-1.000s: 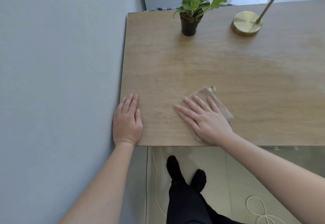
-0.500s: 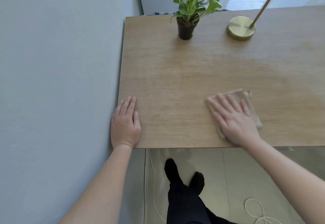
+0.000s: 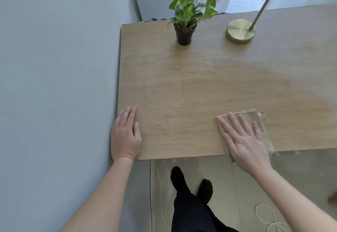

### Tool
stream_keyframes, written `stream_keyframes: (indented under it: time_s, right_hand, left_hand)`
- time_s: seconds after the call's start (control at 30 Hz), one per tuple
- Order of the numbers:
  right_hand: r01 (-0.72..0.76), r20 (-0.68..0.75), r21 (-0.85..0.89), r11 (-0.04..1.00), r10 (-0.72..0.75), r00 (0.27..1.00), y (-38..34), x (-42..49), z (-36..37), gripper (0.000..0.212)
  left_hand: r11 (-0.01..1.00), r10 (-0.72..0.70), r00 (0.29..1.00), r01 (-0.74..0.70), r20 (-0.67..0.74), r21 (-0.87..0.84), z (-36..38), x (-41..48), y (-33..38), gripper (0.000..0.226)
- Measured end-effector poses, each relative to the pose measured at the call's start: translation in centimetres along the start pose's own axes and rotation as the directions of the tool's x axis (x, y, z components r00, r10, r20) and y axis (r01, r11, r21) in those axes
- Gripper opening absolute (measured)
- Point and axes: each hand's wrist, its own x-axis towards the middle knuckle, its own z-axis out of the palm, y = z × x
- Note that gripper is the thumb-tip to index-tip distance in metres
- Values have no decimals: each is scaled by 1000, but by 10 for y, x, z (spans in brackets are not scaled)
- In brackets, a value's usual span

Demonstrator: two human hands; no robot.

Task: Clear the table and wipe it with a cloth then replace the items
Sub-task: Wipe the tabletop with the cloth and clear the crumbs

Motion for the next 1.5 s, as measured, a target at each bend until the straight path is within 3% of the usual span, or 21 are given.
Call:
stream_keyframes:
  time_s: [0.1, 0.23, 0.33, 0.43, 0.67, 0.87, 0.9, 0.97, 1.03, 1.1, 1.2, 1.37, 1.43, 1.5]
  right_hand:
    - [-168, -13, 50, 985, 169, 986, 29, 21, -14, 55]
    - [-346, -48, 121, 930, 354, 934, -8, 72, -6, 62]
    - [-135, -41, 70, 988, 139, 989, -41, 73, 1, 56]
    - [59, -6, 30, 998, -58, 998, -30, 36, 6, 53]
    - [-151, -9, 25, 988, 151, 988, 64, 3, -19, 56]
    - [-395, -27, 141, 908, 402, 915, 33, 102, -36, 58]
    - [-357, -19, 135, 924, 363, 932, 18, 115, -36, 58]
    - [-153, -14, 101, 983, 155, 988, -9, 121, -30, 57]
    - [41, 11, 47, 998, -41, 999, -15, 96, -20, 54]
    - [96, 36, 38, 995, -97, 995, 2, 63, -21, 52]
    - [-28, 43, 50, 998, 25, 999, 43, 64, -36, 54]
    - [-350, -36, 136, 927, 358, 933, 51, 175, -65, 59]
    - [-357, -11, 142, 923, 363, 932, 24, 220, -72, 61]
    - [-241, 5, 122, 963, 242, 970, -8, 239, -69, 60]
  left_hand:
    - [1000, 7, 1000, -7, -6, 10, 0, 2, 1, 56]
    - [1000, 4, 1000, -4, 0, 16, 0, 3, 1, 56]
    - [1000, 4, 1000, -4, 0, 14, 0, 2, 1, 56]
    - [1000, 7, 1000, -7, -4, 12, 0, 3, -1, 56]
    - [1000, 2, 1000, -2, -8, 18, 1, 1, 1, 56]
    - [1000, -11, 1000, 11, 6, 23, 0, 3, 3, 56]
    - [1000, -10, 1000, 10, 8, 22, 0, 3, 4, 56]
    - [1000, -10, 1000, 10, 8, 17, 0, 3, 4, 56]
    - [1000, -6, 1000, 6, 6, 14, -1, 2, 3, 55]
    - [1000, 8, 1000, -8, 4, 14, -1, 2, 3, 55]
    - [1000, 4, 1000, -4, 7, 13, 1, 3, 2, 56]
    - [1000, 4, 1000, -4, 2, 8, -2, 2, 2, 55]
    - [1000, 5, 1000, -5, -5, 3, -1, 4, 2, 55]
    - [1000, 2, 1000, -2, 0, -1, -2, 4, 2, 56]
